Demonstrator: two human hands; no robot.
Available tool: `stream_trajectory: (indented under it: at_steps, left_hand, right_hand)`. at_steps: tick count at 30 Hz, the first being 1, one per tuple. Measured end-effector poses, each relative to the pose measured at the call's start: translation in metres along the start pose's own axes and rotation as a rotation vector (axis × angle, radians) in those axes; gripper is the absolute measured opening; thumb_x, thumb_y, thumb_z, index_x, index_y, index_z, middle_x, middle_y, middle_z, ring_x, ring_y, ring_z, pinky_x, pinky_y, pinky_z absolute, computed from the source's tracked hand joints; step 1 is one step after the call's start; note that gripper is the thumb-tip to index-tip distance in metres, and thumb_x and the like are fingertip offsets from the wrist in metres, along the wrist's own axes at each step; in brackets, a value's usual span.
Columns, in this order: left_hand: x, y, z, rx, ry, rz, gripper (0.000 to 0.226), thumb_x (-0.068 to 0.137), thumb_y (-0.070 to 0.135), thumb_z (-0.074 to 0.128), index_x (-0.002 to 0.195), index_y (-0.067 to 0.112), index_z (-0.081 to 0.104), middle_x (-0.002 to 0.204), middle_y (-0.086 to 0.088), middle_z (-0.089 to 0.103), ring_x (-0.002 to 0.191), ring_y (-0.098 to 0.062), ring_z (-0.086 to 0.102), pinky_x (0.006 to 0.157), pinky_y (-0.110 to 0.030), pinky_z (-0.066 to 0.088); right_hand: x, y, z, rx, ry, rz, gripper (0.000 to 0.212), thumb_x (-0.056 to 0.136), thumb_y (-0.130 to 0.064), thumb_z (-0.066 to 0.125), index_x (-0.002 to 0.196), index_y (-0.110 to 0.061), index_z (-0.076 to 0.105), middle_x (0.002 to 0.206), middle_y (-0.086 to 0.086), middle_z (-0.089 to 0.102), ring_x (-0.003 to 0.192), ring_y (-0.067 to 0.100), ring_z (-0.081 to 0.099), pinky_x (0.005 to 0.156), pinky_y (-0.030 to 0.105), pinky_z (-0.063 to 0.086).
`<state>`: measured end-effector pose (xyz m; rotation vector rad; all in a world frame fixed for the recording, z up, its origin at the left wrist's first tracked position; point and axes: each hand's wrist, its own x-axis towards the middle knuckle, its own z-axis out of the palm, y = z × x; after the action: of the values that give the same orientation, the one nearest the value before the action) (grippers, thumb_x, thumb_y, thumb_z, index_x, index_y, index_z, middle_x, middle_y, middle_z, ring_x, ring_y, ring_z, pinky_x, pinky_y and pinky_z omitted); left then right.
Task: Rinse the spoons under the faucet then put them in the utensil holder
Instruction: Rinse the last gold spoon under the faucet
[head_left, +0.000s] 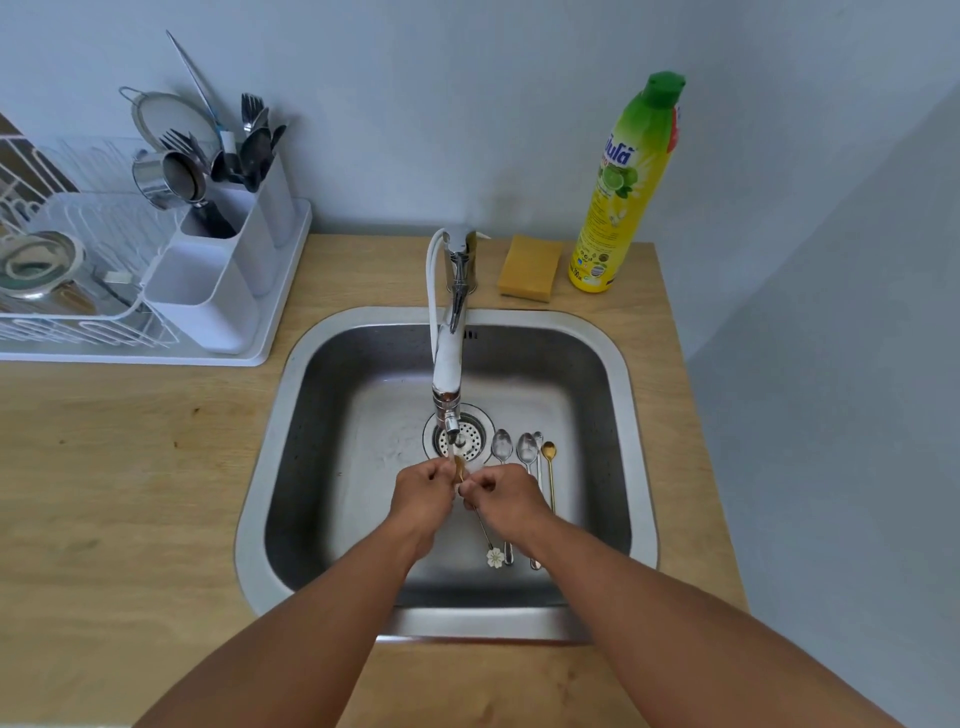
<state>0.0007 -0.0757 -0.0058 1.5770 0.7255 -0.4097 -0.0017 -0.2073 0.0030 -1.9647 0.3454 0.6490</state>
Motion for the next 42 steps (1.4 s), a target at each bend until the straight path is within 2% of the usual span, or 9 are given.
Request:
stream_trajectory:
  at_steps: [4,6,11,15,20,27,33,37,42]
  left_hand:
    - [0.001,-0.004,-0.003,-0.029,0.031,-0.005,0.008,0.094,0.021,0.076,0.092,0.016,0.081,0.077,0.002,0.079,0.057,-0.009,0.055,0.056,-0.025,0.050]
    - [0.002,-0.003,-0.003,-0.051,0.069,0.000,0.012,0.088,0.029,0.082,0.090,0.017,0.082,0.076,0.000,0.079,0.051,-0.009,0.053,0.054,-0.025,0.051]
    - [0.006,0.003,-0.002,-0.058,0.080,0.001,0.031,0.097,0.035,0.070,0.083,0.010,0.081,0.066,-0.005,0.069,0.053,-0.014,0.049,0.054,-0.030,0.047]
    - [0.010,0.005,-0.007,-0.125,0.007,-0.041,0.028,0.103,0.022,0.062,0.092,0.005,0.080,0.071,-0.006,0.070,0.052,-0.011,0.049,0.050,-0.026,0.044]
    - [0.008,-0.004,-0.014,-0.218,-0.093,-0.050,0.019,0.097,0.025,0.072,0.105,0.009,0.080,0.083,-0.001,0.078,0.060,-0.010,0.046,0.053,-0.023,0.044]
    - [0.011,0.006,-0.011,-0.316,-0.028,-0.171,0.023,0.091,0.028,0.074,0.077,0.011,0.080,0.070,-0.004,0.066,0.048,-0.008,0.045,0.045,-0.024,0.039]
    - [0.012,0.016,-0.011,-0.328,-0.018,-0.271,0.023,0.096,0.021,0.067,0.077,0.009,0.068,0.062,-0.003,0.058,0.044,-0.009,0.039,0.040,-0.023,0.033]
    - [0.010,0.012,-0.014,-0.421,-0.177,-0.246,0.030,0.107,0.029,0.054,0.088,0.010,0.068,0.069,-0.001,0.057,0.052,-0.008,0.041,0.043,-0.020,0.038]
    - [0.003,0.004,-0.011,-0.349,-0.193,-0.141,0.017,0.100,0.020,0.067,0.094,0.006,0.072,0.075,-0.004,0.062,0.056,-0.008,0.046,0.047,-0.021,0.040]
  right_hand:
    - [0.000,-0.001,-0.001,-0.014,0.005,-0.013,0.020,0.094,-0.027,0.071,0.078,-0.018,0.078,0.076,-0.003,0.077,0.076,0.015,0.073,0.074,0.029,0.057]
    - [-0.001,-0.002,0.000,-0.018,0.002,-0.032,0.020,0.095,-0.027,0.069,0.080,-0.016,0.078,0.078,0.000,0.077,0.070,0.013,0.068,0.071,0.031,0.058]
    - [0.001,-0.005,0.000,-0.011,0.024,-0.063,0.021,0.097,-0.024,0.067,0.083,-0.014,0.078,0.080,0.004,0.077,0.069,0.014,0.065,0.068,0.032,0.056]
    - [0.001,-0.003,-0.003,-0.006,0.004,-0.078,0.021,0.099,-0.023,0.062,0.083,-0.018,0.075,0.073,-0.006,0.069,0.061,0.005,0.054,0.057,0.020,0.045]
    - [0.001,-0.005,-0.007,-0.006,-0.022,-0.138,0.023,0.099,-0.023,0.062,0.079,-0.027,0.073,0.071,-0.010,0.067,0.057,0.003,0.053,0.055,0.020,0.044]
    - [-0.007,-0.007,-0.004,-0.179,0.035,-0.306,0.042,0.099,-0.020,0.064,0.061,-0.034,0.054,0.058,-0.013,0.050,0.052,0.000,0.044,0.054,0.013,0.033]
    - [-0.010,-0.008,-0.002,-0.187,0.029,-0.342,0.018,0.100,-0.021,0.062,0.088,-0.017,0.074,0.072,-0.006,0.061,0.064,0.007,0.049,0.063,0.025,0.041]
    - [-0.005,-0.006,-0.001,-0.113,-0.001,-0.310,0.019,0.101,-0.018,0.057,0.086,-0.020,0.068,0.071,-0.010,0.059,0.060,0.003,0.048,0.059,0.022,0.041]
    - [-0.003,0.001,-0.003,-0.013,-0.009,-0.221,0.021,0.103,-0.018,0.051,0.089,-0.018,0.066,0.078,0.002,0.066,0.062,0.008,0.052,0.057,0.028,0.044]
